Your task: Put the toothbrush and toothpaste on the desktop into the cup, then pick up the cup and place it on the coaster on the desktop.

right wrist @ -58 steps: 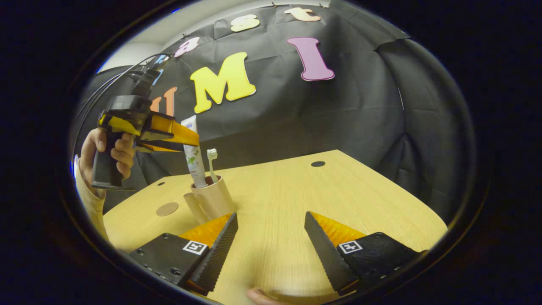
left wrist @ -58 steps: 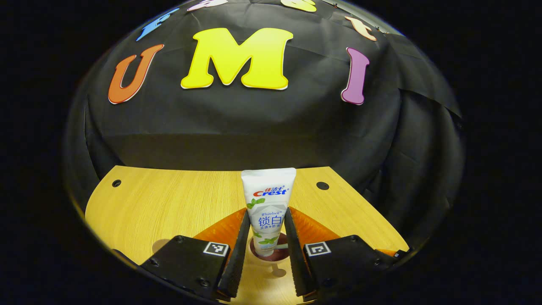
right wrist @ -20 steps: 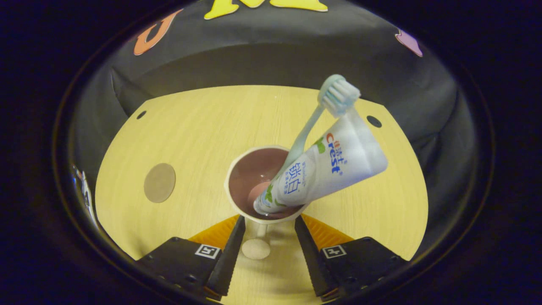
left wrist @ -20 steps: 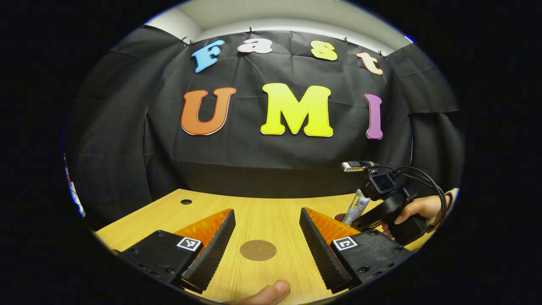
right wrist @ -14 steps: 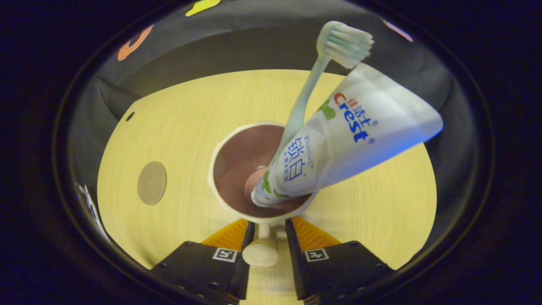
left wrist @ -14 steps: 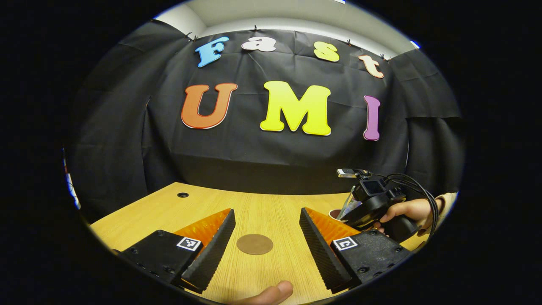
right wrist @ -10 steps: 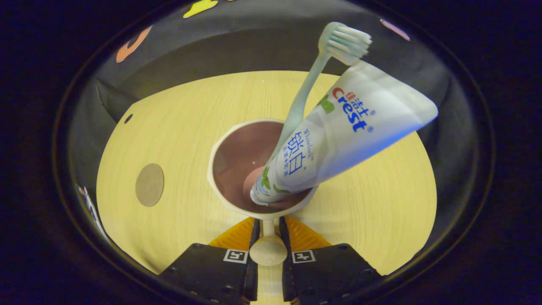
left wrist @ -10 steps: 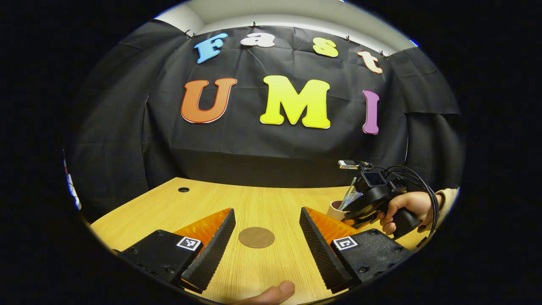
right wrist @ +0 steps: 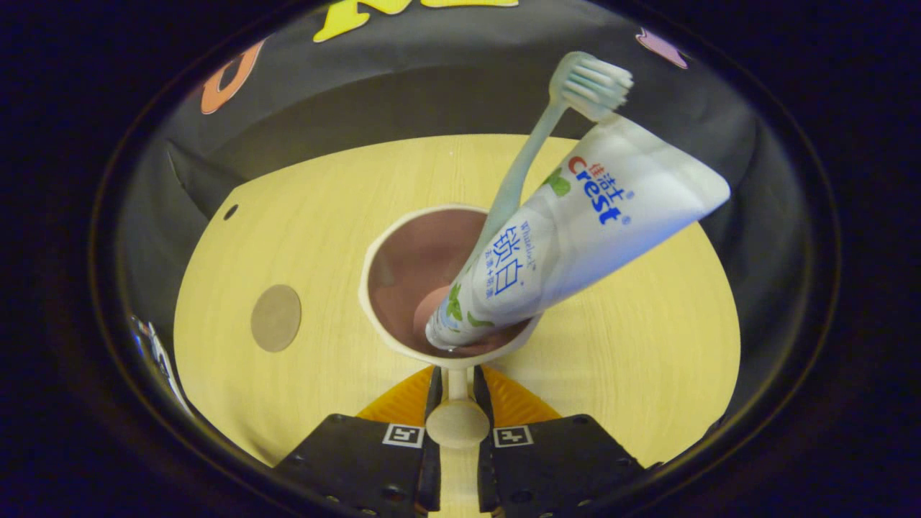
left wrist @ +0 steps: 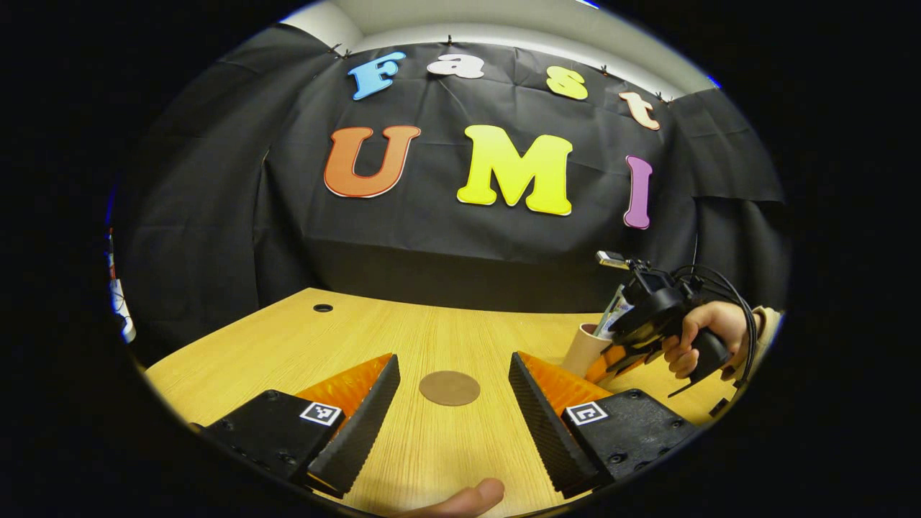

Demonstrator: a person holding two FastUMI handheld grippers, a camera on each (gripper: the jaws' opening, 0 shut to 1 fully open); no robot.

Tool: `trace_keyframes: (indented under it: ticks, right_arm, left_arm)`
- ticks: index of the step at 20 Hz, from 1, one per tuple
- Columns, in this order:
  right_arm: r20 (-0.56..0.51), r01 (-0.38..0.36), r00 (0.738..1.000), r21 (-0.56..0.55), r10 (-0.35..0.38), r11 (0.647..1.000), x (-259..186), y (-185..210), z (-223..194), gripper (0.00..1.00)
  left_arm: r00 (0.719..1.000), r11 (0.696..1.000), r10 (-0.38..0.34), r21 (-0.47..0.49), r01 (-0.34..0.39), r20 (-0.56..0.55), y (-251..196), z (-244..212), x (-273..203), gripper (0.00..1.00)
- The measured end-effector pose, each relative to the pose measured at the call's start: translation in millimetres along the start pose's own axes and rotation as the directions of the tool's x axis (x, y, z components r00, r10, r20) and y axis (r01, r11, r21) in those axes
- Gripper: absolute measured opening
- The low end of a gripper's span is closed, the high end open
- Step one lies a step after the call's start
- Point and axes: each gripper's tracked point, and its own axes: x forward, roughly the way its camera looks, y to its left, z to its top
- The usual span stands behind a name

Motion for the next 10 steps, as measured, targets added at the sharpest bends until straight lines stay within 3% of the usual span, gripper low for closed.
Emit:
trace_keyframes:
  ticks: [10]
  right_arm:
    - [0.004, -0.119, 0.992, -0.199, 0.123, 0.973, -2, -15, 4, 0.2]
  left_arm:
    - [0.999, 0.999, 0.03, 0.022, -0.03, 0.017, 34, -7, -25, 0.98]
